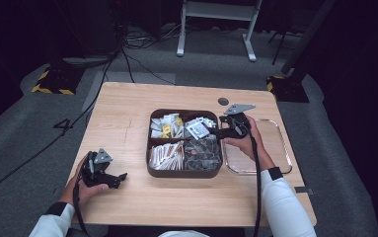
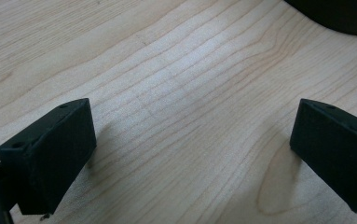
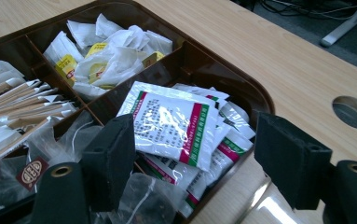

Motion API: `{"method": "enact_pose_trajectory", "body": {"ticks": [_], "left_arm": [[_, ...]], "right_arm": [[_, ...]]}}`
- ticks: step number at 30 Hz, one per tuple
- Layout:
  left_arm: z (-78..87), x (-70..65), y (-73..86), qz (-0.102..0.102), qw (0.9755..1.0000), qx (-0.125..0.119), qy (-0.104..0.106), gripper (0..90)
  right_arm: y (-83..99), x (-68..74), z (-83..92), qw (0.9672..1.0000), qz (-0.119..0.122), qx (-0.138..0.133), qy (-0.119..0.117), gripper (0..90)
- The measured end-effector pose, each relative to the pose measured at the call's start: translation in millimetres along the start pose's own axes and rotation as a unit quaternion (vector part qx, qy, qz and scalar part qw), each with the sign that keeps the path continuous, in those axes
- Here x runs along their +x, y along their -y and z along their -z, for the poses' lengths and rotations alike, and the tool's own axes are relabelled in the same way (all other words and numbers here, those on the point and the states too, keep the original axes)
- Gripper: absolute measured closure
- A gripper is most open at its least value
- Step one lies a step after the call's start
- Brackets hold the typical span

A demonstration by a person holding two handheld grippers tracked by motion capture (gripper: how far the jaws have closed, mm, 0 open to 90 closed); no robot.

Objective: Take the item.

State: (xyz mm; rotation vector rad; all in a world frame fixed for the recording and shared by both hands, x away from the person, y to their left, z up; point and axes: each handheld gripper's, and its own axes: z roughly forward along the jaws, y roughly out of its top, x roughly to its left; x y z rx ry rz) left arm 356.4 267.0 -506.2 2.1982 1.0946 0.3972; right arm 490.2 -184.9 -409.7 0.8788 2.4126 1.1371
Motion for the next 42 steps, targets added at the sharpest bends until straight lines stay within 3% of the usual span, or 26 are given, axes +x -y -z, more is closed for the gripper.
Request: {"method": "enact_pose_trajectory", "body": {"ticks": [11,13,18,24,28,31,36,42], "left_arm": [[0.0,0.0,0.0,0.0,1.0,0.0,0.0,0.4],[0.0,0.0,0.0,0.0,1.0,0.0,0.0,0.4],[0.0,0.0,0.0,0.0,1.0,0.0,0.0,0.4],[0.0,0.0,0.0,0.0,1.0,0.0,0.0,0.4],[0.0,0.0,0.0,0.0,1.0,0.0,0.0,0.4],[0.0,0.0,0.0,0.0,1.0,0.0,0.0,0.4],[-0.1,0.1,-0.1,0.0,1.0,0.0,0.001,0.3],[-0.1,0.1,-0.1,0.0,1.0,0.0,0.001,0.3]], "right_arm": [[-7.6,5.1,-32.6,0.9995,0.004,0.029,-0.009,29.8],[-7.5,6.8,-43.8,0.9989,0.011,0.046,-0.007,29.4],[-7.3,7.3,-56.1,0.9982,0.014,0.059,-0.001,28.7],[-7.9,1.1,-67.1,0.9979,-0.004,0.065,-0.001,26.7],[-7.1,-0.6,-76.8,0.9955,-0.009,0.094,-0.009,21.0],[-8.8,0.2,-79.0,0.9962,-0.008,0.087,-0.004,24.9],[-14.3,8.7,-79.4,0.9967,0.009,0.076,-0.025,30.4],[-19.1,13.0,-81.3,0.9967,0.028,0.073,-0.019,33.1]]}}
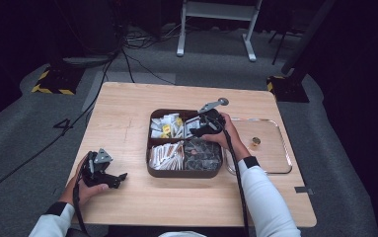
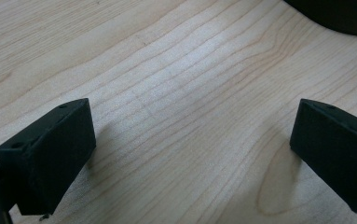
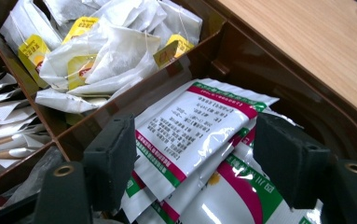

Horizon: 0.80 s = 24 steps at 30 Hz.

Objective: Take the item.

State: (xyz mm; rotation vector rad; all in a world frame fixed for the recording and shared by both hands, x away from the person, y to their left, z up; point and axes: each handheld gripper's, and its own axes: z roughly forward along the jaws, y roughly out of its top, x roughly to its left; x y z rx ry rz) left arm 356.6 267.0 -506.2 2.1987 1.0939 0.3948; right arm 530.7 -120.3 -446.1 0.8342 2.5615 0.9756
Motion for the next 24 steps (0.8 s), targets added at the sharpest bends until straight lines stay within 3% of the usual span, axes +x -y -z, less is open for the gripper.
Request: {"method": "enact_pose_trajectory", "body": {"ticks": [7,11,15,20,24], "left_arm": [[0.0,0.0,-0.2,0.001,1.0,0.002,0.001,0.2],[0.0,0.0,-0.2,0.001,1.0,0.002,0.001,0.2],[0.0,0.0,-0.2,0.001,1.0,0.002,0.001,0.3],[0.0,0.0,-0.1,0.001,1.0,0.002,0.001,0.2],[0.0,0.0,-0.1,0.001,1.0,0.002,0.001,0.2]], "right_arm": [[-6.1,6.3,-0.9,0.9998,0.009,-0.008,-0.018,42.1],[-11.7,11.9,-7.9,0.9998,0.006,0.009,-0.016,45.4],[-16.4,15.8,-11.6,0.9997,0.006,0.018,-0.015,60.5],[-17.8,15.8,-9.3,0.9998,-0.001,0.01,-0.014,80.8],[-16.3,14.3,-6.2,0.9999,-0.005,0.002,-0.016,85.7]]}}
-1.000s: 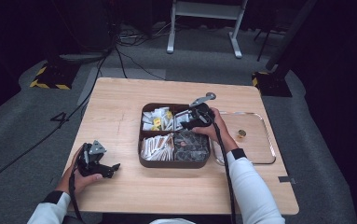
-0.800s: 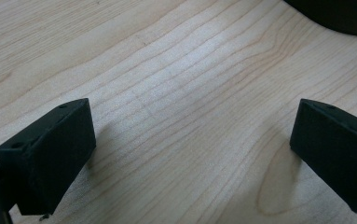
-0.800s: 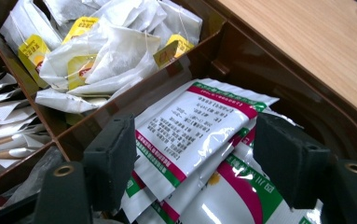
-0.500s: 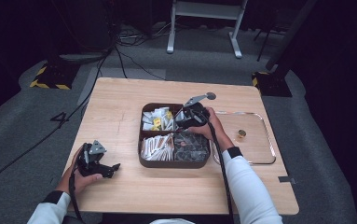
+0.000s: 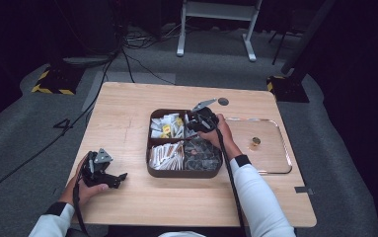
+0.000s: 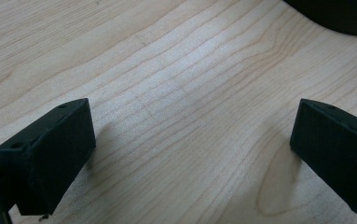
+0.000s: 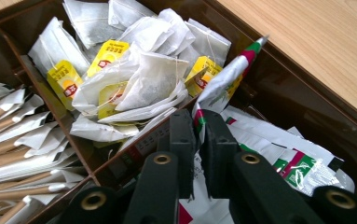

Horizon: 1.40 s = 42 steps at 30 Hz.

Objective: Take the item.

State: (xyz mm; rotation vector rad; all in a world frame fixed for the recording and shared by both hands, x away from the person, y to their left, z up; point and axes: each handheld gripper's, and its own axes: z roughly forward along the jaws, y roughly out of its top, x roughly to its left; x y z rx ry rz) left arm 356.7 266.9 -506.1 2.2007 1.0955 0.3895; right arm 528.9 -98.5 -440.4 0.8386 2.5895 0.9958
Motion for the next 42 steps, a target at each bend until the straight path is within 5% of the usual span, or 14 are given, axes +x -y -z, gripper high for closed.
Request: {"method": "enact_pose_trajectory", "body": {"ticks": [20,42], "left_arm": [[0.0,0.0,0.0,0.0,1.0,0.0,0.0,0.2],[0.0,0.0,0.0,0.0,1.0,0.0,0.0,0.3]], "right_arm": [[17.3,2.8,43.8,0.9963,0.004,-0.085,-0.014,87.6],[33.9,6.2,93.9,0.9895,0.015,-0.142,-0.022,87.8]]}}
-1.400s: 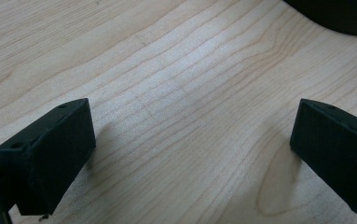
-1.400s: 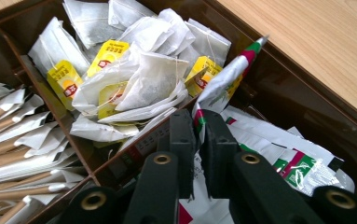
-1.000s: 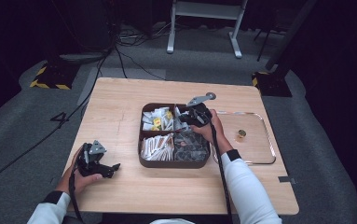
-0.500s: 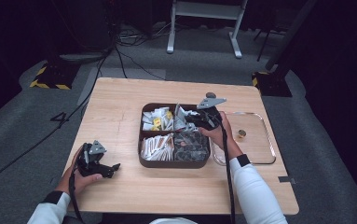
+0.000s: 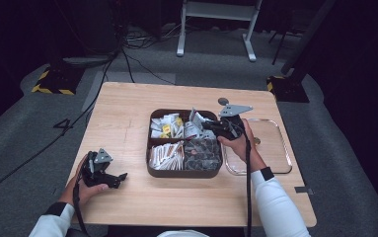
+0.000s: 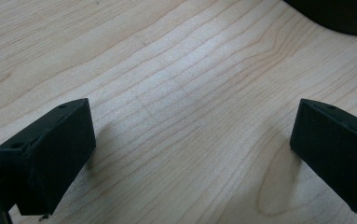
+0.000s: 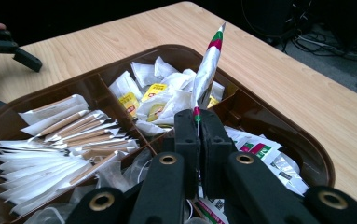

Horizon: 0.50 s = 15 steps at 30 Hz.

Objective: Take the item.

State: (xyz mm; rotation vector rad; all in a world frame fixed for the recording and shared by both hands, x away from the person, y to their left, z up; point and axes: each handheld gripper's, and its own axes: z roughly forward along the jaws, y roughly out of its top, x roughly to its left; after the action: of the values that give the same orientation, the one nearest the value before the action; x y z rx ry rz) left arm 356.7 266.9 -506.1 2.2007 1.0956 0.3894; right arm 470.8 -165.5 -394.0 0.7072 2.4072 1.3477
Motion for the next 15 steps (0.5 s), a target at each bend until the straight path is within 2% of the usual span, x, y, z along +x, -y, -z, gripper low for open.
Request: {"method": "enact_pose_trajectory", "body": {"ticks": [9,15], "left_arm": [[0.0,0.0,0.0,0.0,1.0,0.0,0.0,0.3],[0.0,0.0,0.0,0.0,1.0,0.0,0.0,0.3]], "right_arm": [[0.6,5.9,19.8,0.9998,0.011,-0.014,-0.003,87.8],[1.0,15.1,31.7,0.9994,0.024,-0.019,-0.012,87.9]]}}
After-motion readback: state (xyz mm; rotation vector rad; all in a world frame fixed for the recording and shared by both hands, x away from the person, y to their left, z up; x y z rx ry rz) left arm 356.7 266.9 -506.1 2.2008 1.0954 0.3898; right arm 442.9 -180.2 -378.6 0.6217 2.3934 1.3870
